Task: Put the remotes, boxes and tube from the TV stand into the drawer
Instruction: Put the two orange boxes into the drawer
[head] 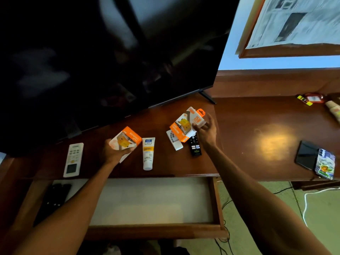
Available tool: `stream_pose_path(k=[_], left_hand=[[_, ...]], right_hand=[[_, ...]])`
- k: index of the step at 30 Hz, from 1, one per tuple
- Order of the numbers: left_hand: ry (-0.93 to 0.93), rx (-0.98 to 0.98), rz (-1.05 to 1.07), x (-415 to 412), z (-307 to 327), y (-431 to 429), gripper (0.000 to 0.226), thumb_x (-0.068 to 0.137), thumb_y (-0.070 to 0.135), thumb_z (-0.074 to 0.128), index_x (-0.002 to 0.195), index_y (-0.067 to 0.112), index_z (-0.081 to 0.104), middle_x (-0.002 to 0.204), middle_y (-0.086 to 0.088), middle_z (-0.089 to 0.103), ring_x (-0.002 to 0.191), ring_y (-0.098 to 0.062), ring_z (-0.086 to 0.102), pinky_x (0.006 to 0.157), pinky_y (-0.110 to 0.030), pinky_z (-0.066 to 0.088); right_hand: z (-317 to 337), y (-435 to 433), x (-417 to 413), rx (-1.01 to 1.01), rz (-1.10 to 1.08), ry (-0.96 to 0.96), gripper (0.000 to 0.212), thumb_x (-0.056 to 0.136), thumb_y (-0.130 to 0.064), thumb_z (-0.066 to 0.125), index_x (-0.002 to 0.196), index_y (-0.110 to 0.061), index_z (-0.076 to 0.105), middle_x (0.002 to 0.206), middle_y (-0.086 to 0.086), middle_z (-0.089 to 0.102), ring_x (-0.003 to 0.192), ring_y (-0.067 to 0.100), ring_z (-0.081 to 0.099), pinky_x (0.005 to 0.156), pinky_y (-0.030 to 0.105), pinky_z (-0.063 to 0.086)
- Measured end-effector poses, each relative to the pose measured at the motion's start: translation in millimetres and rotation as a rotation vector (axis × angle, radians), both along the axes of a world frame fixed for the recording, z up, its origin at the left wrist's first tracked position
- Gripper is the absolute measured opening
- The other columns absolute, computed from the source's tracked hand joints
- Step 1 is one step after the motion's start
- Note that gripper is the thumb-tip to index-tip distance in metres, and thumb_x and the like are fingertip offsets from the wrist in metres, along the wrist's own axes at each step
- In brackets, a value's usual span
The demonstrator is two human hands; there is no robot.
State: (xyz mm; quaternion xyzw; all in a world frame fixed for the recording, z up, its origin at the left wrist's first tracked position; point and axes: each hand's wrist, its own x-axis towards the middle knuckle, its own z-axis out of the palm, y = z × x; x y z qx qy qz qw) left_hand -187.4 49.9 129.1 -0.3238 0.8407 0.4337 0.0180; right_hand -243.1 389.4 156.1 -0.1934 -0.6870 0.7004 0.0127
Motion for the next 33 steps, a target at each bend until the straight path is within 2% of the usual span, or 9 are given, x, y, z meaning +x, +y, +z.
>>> stream_pose_path(k=[4, 11, 15, 19, 22, 24, 26, 28, 33], left_hand=[[0.09, 0.071, 0.05, 8.9, 8.5, -14.1, 0.088, 0.054, 0.023, 0.095, 0.129, 0.013, 0.052, 0.123, -0.013, 0.064, 0.11, -0.029, 0.062, 0.083, -0.038, 0.053], [0.279, 0.144, -0.014, 35.5, 27.4, -47.6, 0.083, 0.066, 0.006, 0.087, 0.138, 0.018, 0.048, 0.128, -0.015, 0.062, 0.114, -0.029, 0.062, 0.085, -0.04, 0.055], [0.319, 0.141, -0.05, 56.7, 44.3, -90.7, 0.084, 0.065, 0.013, 0.088, 0.136, 0.02, 0.044, 0.126, -0.011, 0.062, 0.111, -0.025, 0.06, 0.084, -0.042, 0.056], [0.27, 0.14, -0.085, 82.2, 62.0, -152.7, 0.074, 0.06, 0.017, 0.092, 0.119, 0.014, 0.047, 0.116, -0.01, 0.064, 0.101, -0.025, 0.066, 0.073, -0.036, 0.058], [0.203, 0.14, -0.163, 108.8, 67.3, -191.5, 0.065, 0.063, 0.012, 0.09, 0.116, 0.013, 0.052, 0.104, -0.002, 0.064, 0.087, -0.017, 0.065, 0.059, -0.024, 0.053], [0.182, 0.156, -0.214, 126.4, 62.7, -214.6, 0.063, 0.061, 0.01, 0.091, 0.114, 0.014, 0.057, 0.099, 0.0, 0.065, 0.081, -0.011, 0.065, 0.055, -0.02, 0.052], [0.137, 0.193, -0.271, 140.2, 54.0, -234.4, 0.061, 0.059, 0.008, 0.091, 0.112, 0.014, 0.062, 0.095, -0.001, 0.069, 0.081, -0.015, 0.067, 0.056, -0.024, 0.054], [0.061, 0.21, -0.357, 151.6, 45.7, -246.3, 0.058, 0.06, 0.007, 0.09, 0.111, 0.013, 0.064, 0.094, -0.002, 0.071, 0.082, -0.017, 0.068, 0.057, -0.025, 0.055], [-0.068, 0.206, -0.553, 161.3, 13.4, -244.1, 0.058, 0.063, 0.008, 0.089, 0.113, 0.022, 0.063, 0.105, -0.005, 0.07, 0.096, -0.023, 0.07, 0.076, -0.04, 0.061]], right_hand=[[26.3, -4.4, 3.6, -0.001, 0.032, 0.064, 0.072, 0.087, -0.004, 0.066, 0.147, -0.022, 0.031, 0.127, 0.011, 0.062, 0.106, 0.018, 0.064, 0.071, 0.021, 0.058], [59.1, -64.0, 21.1, 0.092, 0.225, 0.172, 0.065, 0.089, -0.005, 0.063, 0.146, -0.018, 0.035, 0.122, 0.002, 0.062, 0.103, 0.012, 0.064, 0.075, 0.017, 0.057], [71.8, -114.9, 40.0, 0.123, 0.358, 0.193, 0.055, 0.088, -0.003, 0.064, 0.137, -0.019, 0.048, 0.119, 0.004, 0.066, 0.1, 0.007, 0.067, 0.078, 0.023, 0.058], [77.5, -171.2, 69.3, 0.191, 0.537, 0.169, 0.057, 0.087, -0.009, 0.067, 0.139, -0.022, 0.047, 0.121, 0.002, 0.066, 0.106, 0.012, 0.066, 0.084, 0.027, 0.057], [78.1, -217.6, 103.5, 0.238, 0.602, 0.134, 0.056, 0.087, -0.007, 0.066, 0.139, -0.015, 0.047, 0.118, 0.003, 0.064, 0.103, 0.013, 0.063, 0.078, 0.017, 0.056], [71.1, -245.2, 125.3, 0.264, 0.648, 0.128, 0.051, 0.087, -0.005, 0.066, 0.135, -0.015, 0.05, 0.114, 0.004, 0.065, 0.104, 0.017, 0.063, 0.081, 0.025, 0.057], [57.4, -263.1, 144.6, 0.286, 0.699, 0.111, 0.05, 0.087, -0.004, 0.066, 0.132, -0.019, 0.051, 0.111, 0.002, 0.066, 0.105, 0.021, 0.064, 0.088, 0.04, 0.056], [41.4, -272.3, 163.7, 0.213, 0.717, 0.021, 0.051, 0.087, -0.002, 0.065, 0.132, -0.019, 0.05, 0.11, 0.001, 0.066, 0.108, 0.023, 0.064, 0.089, 0.045, 0.056], [1.7, -279.9, 195.2, 0.309, 0.734, -0.12, 0.045, 0.086, 0.001, 0.066, 0.128, 0.002, 0.049, 0.122, 0.012, 0.064, 0.109, 0.018, 0.062, 0.091, 0.033, 0.055]])
